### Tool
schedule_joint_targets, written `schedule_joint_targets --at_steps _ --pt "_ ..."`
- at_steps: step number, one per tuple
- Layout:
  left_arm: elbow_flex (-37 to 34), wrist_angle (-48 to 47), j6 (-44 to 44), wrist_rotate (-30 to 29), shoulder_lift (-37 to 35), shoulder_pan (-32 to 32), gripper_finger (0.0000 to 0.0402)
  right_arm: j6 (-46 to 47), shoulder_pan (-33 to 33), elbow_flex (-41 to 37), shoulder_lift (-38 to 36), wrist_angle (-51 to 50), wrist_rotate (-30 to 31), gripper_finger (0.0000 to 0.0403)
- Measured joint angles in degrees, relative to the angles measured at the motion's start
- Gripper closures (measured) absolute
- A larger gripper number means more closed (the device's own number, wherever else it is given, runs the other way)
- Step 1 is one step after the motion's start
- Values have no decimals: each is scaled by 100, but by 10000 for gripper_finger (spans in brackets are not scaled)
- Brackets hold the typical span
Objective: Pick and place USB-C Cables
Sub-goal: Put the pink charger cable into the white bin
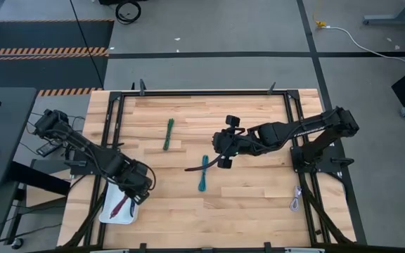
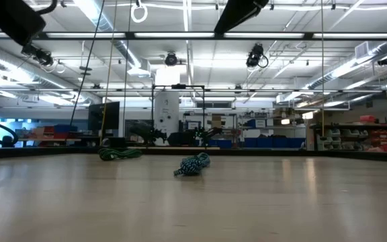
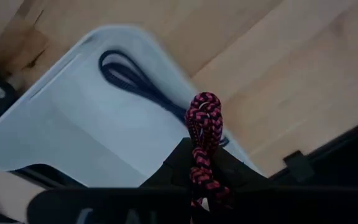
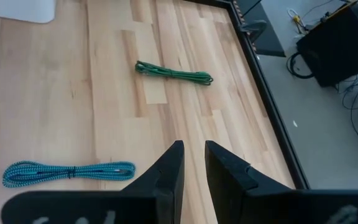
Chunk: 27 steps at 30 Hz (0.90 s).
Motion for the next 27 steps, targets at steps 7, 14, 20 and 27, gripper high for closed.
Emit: schedule_joint_targets --at_steps 7,14,20,27 --pt "-266 10 -369 -20 -103 -173 379 2 11 0 0 0 -19 332" --pt "-324 16 -735 -169 -149 -178 361 -2 11 0 0 2 -20 332" --pt "-324 -188 -1109 -344 -149 -176 353 -12 11 0 0 -39 -20 331" --pt "-324 -199 -1224 -299 -138 -176 349 -16 11 -1 0 -46 -43 331"
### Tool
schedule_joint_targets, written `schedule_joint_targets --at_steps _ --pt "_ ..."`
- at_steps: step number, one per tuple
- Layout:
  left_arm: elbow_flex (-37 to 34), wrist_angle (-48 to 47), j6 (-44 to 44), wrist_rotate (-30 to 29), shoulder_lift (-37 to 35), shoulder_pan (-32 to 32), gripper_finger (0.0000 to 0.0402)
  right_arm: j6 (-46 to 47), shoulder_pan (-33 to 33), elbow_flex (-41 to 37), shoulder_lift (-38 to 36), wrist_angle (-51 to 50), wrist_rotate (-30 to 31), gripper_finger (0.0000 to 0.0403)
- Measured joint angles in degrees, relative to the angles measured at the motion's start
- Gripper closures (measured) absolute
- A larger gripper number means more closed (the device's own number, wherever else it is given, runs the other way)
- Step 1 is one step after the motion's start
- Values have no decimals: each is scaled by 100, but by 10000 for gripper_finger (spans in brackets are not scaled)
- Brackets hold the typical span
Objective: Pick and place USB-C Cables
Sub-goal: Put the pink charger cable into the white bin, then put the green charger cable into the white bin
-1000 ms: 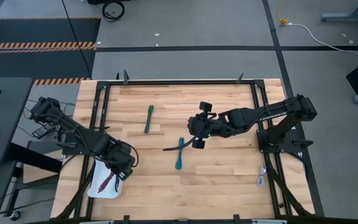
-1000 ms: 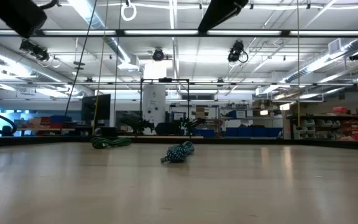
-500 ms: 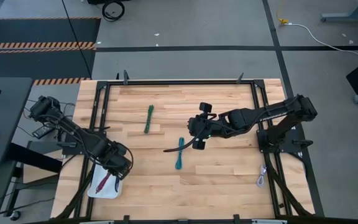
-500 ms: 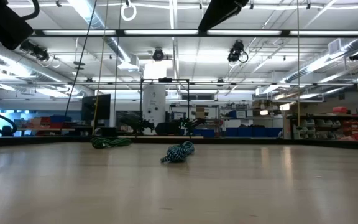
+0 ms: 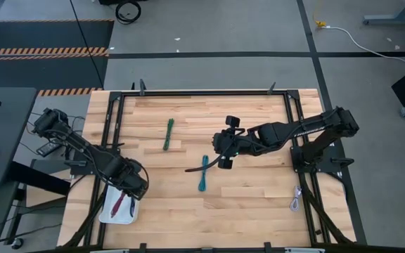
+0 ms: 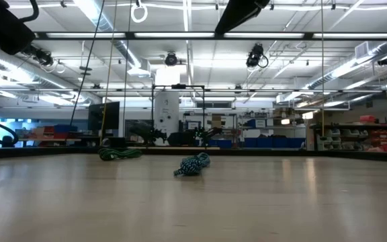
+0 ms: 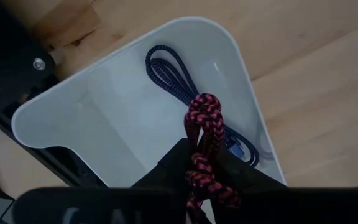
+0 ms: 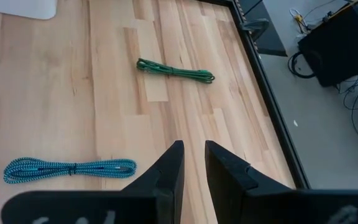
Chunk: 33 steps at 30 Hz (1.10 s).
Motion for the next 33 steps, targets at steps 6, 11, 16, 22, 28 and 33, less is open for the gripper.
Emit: schedule_joint_targets --at_steps 6,11,16,22,28,33 --pt "0 -14 -33 2 0 0 305 14 2 -1 0 -1 -283 331" --pt "0 -14 9 2 0 0 237 14 2 -1 2 -2 -283 331" --pt "0 -32 191 -61 2 19 188 5 0 -1 2 -4 -283 331" --pt "0 -86 1104 -197 0 453 166 -45 0 -1 2 -20 -281 331" --pt "149 17 2095 -388 0 1055 164 -47 2 -1 2 -91 -280 331" --pt "539 403 3515 -735 0 1525 164 -49 2 -1 2 -278 -281 331"
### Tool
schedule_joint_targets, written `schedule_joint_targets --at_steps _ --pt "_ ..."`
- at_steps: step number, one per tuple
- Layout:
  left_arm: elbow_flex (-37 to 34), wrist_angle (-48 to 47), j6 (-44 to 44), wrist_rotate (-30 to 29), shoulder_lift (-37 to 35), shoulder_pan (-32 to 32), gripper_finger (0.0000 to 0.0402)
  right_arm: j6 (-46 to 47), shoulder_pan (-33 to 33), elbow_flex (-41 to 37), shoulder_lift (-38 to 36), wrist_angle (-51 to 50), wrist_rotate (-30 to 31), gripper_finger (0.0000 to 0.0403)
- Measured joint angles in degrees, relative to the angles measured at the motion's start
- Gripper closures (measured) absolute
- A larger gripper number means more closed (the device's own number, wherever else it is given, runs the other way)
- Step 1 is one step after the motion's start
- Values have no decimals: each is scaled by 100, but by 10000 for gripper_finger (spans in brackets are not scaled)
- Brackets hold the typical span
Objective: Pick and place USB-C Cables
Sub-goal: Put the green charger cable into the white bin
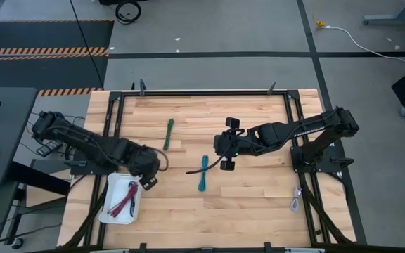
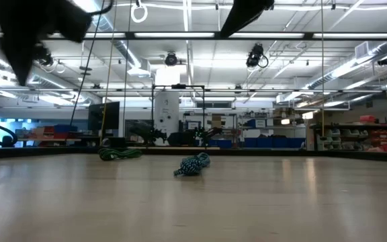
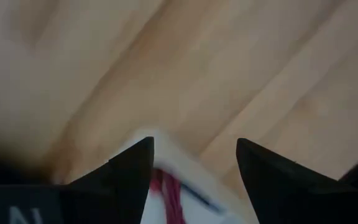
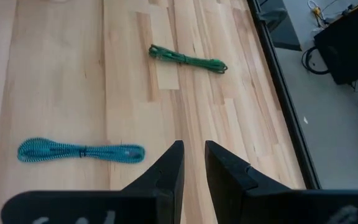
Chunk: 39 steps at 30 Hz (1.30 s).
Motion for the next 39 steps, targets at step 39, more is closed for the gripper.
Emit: schedule_joint_targets --at_steps 39 --pt "309 2027 2412 -1030 2340 4288 205 308 671 0 2 -330 -574 331"
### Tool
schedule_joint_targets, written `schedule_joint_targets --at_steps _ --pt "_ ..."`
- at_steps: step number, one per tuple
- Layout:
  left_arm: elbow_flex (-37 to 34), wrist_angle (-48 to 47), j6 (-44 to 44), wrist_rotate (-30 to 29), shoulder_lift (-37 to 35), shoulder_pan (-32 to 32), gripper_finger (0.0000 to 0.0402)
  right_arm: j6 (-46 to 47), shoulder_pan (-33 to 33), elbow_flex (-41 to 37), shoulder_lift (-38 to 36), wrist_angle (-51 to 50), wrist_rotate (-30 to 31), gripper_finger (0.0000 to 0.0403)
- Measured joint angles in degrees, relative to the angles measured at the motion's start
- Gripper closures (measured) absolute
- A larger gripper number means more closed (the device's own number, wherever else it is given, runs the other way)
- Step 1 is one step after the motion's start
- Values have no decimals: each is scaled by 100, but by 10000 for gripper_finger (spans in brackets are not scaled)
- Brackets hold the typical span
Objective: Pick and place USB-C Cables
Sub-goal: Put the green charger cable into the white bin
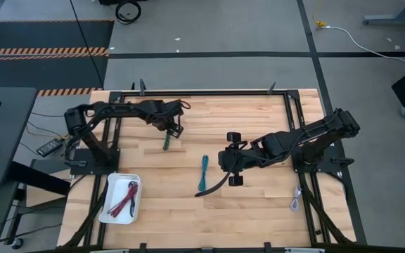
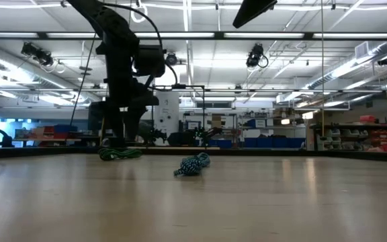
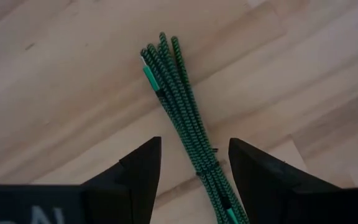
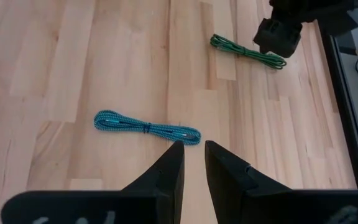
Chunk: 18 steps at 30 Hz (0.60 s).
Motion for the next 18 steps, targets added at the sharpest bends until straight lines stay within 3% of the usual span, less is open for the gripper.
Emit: schedule_joint_targets --at_steps 14,18 --pt "-11 140 239 140 748 -78 207 0 0 0 0 3 0 331" --pt "-7 239 477 138 777 -80 229 0 -2 0 0 5 1 331"
